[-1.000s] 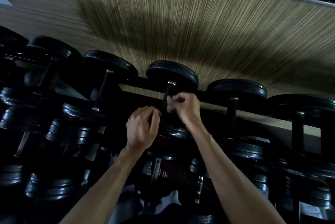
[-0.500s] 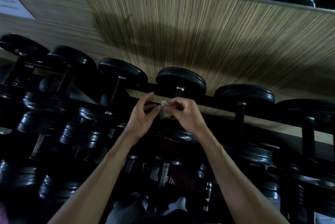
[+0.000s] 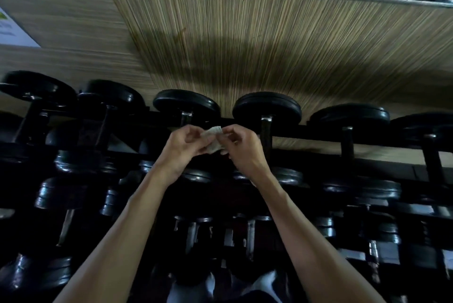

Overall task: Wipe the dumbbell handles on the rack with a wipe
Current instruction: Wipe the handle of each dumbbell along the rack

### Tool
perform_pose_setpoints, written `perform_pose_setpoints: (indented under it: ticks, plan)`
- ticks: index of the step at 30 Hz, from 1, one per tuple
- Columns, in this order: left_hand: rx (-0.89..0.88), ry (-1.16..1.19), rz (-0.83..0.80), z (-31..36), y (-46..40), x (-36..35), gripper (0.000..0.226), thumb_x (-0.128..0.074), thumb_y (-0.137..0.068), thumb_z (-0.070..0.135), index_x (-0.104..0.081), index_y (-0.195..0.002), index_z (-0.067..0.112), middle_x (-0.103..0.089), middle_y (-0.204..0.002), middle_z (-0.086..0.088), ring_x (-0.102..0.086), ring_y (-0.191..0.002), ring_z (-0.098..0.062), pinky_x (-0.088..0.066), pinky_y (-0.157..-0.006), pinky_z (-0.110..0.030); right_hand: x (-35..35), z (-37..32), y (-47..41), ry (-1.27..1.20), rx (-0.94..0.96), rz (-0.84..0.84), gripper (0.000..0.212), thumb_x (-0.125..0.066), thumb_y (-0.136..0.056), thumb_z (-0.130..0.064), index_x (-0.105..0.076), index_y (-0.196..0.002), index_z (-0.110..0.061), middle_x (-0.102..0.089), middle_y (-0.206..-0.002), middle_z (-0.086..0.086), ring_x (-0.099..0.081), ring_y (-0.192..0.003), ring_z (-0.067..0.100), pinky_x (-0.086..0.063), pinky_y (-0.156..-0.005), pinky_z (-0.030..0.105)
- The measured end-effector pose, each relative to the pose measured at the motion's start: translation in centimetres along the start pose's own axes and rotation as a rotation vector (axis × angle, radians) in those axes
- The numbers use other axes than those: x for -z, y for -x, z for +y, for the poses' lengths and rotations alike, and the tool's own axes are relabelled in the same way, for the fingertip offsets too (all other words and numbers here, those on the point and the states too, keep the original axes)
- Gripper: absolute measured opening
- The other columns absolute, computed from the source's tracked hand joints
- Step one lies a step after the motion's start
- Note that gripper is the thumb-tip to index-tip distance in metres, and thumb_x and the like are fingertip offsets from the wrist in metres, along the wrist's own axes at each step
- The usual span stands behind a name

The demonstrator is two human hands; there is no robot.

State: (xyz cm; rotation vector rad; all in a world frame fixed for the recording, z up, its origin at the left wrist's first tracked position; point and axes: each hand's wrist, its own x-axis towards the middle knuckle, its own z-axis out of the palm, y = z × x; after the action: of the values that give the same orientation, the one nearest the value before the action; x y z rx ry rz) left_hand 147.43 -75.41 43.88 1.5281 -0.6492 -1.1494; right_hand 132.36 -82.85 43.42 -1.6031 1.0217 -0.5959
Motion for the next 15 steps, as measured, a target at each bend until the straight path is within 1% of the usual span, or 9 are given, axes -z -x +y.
perform_pose_setpoints:
  ticks: [2, 4, 6, 8, 10, 11, 13, 14, 15]
  plan:
    - [-0.081, -0.235, 0.118, 0.2, -0.7, 2.1, 0.021, -0.079, -0.082, 0.021, -0.064, -0.094, 0.013, -0.071, -0.092, -0.003, -0.070, -0.085, -0.014, -0.055, -0.074, -0.018, -0.8, 0.5, 0.5, 0.257, 0.012, 0.079, 0.014, -0.060, -0.099, -0.025, -0.071, -0.103, -0.018, -0.075, -0.086, -0.005, -0.070, -0.073, 0.009, -0.058, -0.065, 0.030]
    - [-0.181, -0.499, 0.249, 0.1, -1.7, 4.5, 0.017, -0.077, -0.084, 0.019, -0.062, -0.092, 0.016, -0.067, -0.090, 0.004, -0.064, -0.078, -0.008, -0.049, -0.066, -0.010, -0.9, 1.1, 1.5, 0.583, 0.050, 0.181, 0.018, -0.054, -0.102, -0.027, -0.069, -0.100, -0.018, -0.074, -0.080, -0.004, -0.069, -0.068, 0.013, -0.059, -0.064, 0.036]
    - [-0.256, -0.696, 0.318, -0.7, -3.0, 6.7, 0.014, -0.074, -0.086, 0.014, -0.060, -0.090, 0.015, -0.063, -0.092, 0.001, -0.060, -0.077, -0.010, -0.048, -0.060, -0.013, -0.9, 1.9, 2.4, 0.802, 0.126, 0.299, 0.019, -0.053, -0.101, -0.024, -0.068, -0.091, -0.017, -0.068, -0.065, -0.006, -0.065, -0.057, 0.013, -0.057, -0.066, 0.038]
    - [-0.310, -0.836, 0.307, -1.6, -4.5, 8.0, 0.014, -0.072, -0.087, 0.010, -0.058, -0.088, 0.016, -0.059, -0.098, -0.004, -0.058, -0.078, -0.014, -0.048, -0.060, -0.018, -1.8, 2.5, 3.0, 0.966, 0.151, 0.380, 0.017, -0.057, -0.098, -0.024, -0.069, -0.087, -0.018, -0.065, -0.061, -0.007, -0.065, -0.058, 0.013, -0.054, -0.076, 0.038]
    - [-0.353, -0.889, 0.261, -2.0, -5.8, 8.1, 0.014, -0.069, -0.087, 0.006, -0.057, -0.088, 0.014, -0.058, -0.099, -0.006, -0.058, -0.079, -0.015, -0.043, -0.059, -0.016, -2.8, 2.5, 2.9, 1.096, 0.118, 0.398, 0.015, -0.059, -0.097, -0.027, -0.069, -0.088, -0.019, -0.066, -0.061, -0.006, -0.067, -0.063, 0.015, -0.049, -0.078, 0.036]
    - [-0.373, -0.893, 0.243, -2.0, -6.2, 7.7, 0.014, -0.068, -0.088, 0.004, -0.058, -0.090, 0.013, -0.058, -0.098, -0.006, -0.058, -0.079, -0.015, -0.045, -0.060, -0.018, -3.0, 2.4, 2.6, 1.112, 0.087, 0.384, 0.017, -0.057, -0.098, -0.029, -0.068, -0.088, -0.020, -0.065, -0.061, -0.006, -0.067, -0.062, 0.014, -0.048, -0.075, 0.034]
    - [-0.415, -0.887, 0.222, -2.0, -6.6, 6.9, 0.014, -0.064, -0.088, -0.002, -0.059, -0.093, 0.010, -0.059, -0.098, -0.007, -0.057, -0.078, -0.015, -0.053, -0.065, -0.027, -3.2, 2.1, 2.2, 1.114, 0.033, 0.359, 0.020, -0.054, -0.100, -0.030, -0.066, -0.088, -0.020, -0.062, -0.059, -0.007, -0.062, -0.055, 0.013, -0.044, -0.063, 0.028]
    - [-0.432, -0.882, 0.227, -2.0, -6.7, 6.6, 0.015, -0.064, -0.087, -0.004, -0.060, -0.094, 0.009, -0.060, -0.097, -0.007, -0.057, -0.078, -0.015, -0.053, -0.064, -0.028, -3.1, 2.1, 2.1, 1.115, 0.029, 0.361, 0.020, -0.054, -0.100, -0.030, -0.066, -0.088, -0.019, -0.060, -0.058, -0.008, -0.060, -0.052, 0.012, -0.043, -0.059, 0.026]
    - [-0.453, -0.875, 0.249, -1.9, -6.8, 6.4, 0.016, -0.064, -0.087, -0.004, -0.060, -0.096, 0.008, -0.060, -0.098, -0.008, -0.057, -0.077, -0.015, -0.050, -0.062, -0.024, -3.2, 2.1, 2.1, 1.117, 0.034, 0.368, 0.019, -0.055, -0.100, -0.029, -0.066, -0.088, -0.019, -0.060, -0.057, -0.008, -0.060, -0.051, 0.012, -0.044, -0.058, 0.027]
